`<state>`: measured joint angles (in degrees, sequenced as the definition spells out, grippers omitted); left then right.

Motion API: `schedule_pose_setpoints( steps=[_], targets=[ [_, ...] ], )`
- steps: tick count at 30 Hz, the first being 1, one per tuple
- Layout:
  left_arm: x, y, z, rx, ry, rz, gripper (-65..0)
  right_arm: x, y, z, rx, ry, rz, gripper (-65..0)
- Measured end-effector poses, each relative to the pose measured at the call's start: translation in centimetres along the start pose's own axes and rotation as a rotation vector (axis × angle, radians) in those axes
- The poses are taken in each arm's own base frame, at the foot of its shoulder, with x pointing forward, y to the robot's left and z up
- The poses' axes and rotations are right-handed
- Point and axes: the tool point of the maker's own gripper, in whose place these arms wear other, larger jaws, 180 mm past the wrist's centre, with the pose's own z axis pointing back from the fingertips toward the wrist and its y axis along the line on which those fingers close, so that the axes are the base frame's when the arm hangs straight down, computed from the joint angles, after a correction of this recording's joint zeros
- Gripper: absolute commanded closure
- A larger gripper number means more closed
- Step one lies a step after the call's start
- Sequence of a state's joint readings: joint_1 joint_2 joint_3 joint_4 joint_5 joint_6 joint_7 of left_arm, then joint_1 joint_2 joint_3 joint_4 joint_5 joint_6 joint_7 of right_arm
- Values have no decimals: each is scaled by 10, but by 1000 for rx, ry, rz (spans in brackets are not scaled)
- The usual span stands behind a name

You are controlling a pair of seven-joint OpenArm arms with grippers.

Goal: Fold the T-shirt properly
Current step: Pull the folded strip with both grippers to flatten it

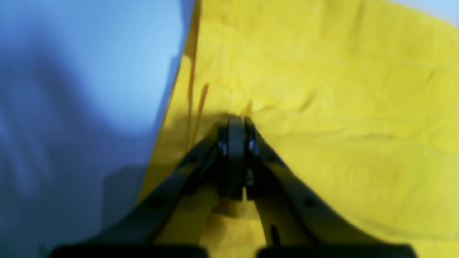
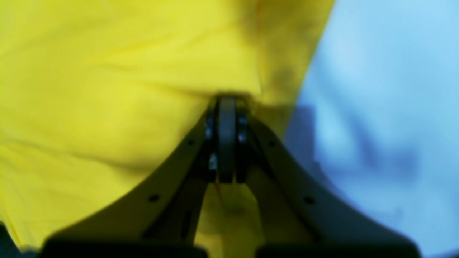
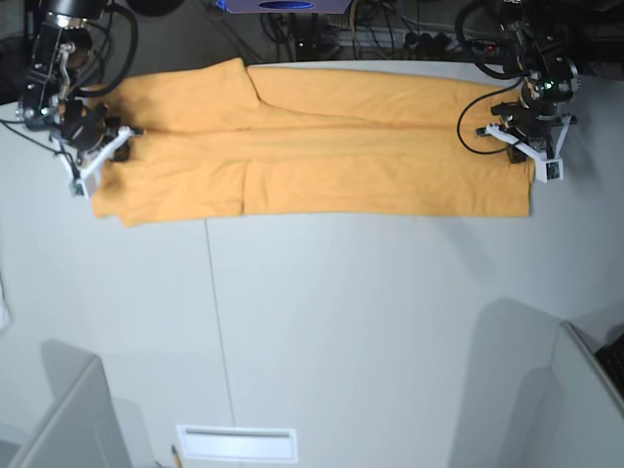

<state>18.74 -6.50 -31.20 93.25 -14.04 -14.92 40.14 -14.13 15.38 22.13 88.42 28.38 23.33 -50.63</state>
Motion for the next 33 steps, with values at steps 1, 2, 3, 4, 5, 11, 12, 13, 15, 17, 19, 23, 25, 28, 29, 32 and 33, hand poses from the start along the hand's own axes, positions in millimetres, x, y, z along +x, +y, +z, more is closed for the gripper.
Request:
schedule_pose_setpoints(
  steps=[1,2,3,4,5,11,12,13,15,17,19,23,25,28,29,32,33],
  targets=[
    [4,1,-6,2,-16,5,0,6,1,-7,12,-17,-12,0],
    [10,1,-13,0,-36,19,0,15,0,-13,24,-42,-31,0],
    [16,2,-19,-2,-48,33,0,23,-1,-18,29,-62,-47,0],
    [20,2,-24,-7,-56,53,0,32,-2,-24,41,-83,-64,0],
    [25,2,-30,-7,-61,67,0,40,-4,-29,44,-93,-75,0],
    [66,-11,-59,-36,-75,114,0,99,-6,-59,26,-129,-104,0],
    [72,-14,-63,-39,-79,126,0,107,-7,-62,14,-129,-96,0],
    [78,-16,-65,-42,-82,129,0,114,-6,-64,3,-127,-85,0],
    [88,-21,-69,-53,-75,137,0,125,-2,-68,-20,-115,-64,0],
    [96,-24,-68,-54,-71,130,0,132,1,-65,-30,-109,-52,0],
    [95,-21,-60,-46,-25,108,0,128,7,-58,-32,-74,-35,0],
    [142,-6,-18,-52,-176,131,0,145,22,-20,-9,-199,9,0],
    [163,15,8,-41,-267,196,0,158,33,5,13,-294,40,0],
    [153,36,27,-40,-254,253,0,160,50,32,49,-383,80,0],
    [147,37,29,-59,-243,260,0,154,56,37,59,-388,93,0],
    [135,37,34,-95,-231,271,0,139,59,42,57,-375,110,0],
    [132,36,35,-108,-226,274,0,134,58,41,56,-361,108,0]
  ],
)
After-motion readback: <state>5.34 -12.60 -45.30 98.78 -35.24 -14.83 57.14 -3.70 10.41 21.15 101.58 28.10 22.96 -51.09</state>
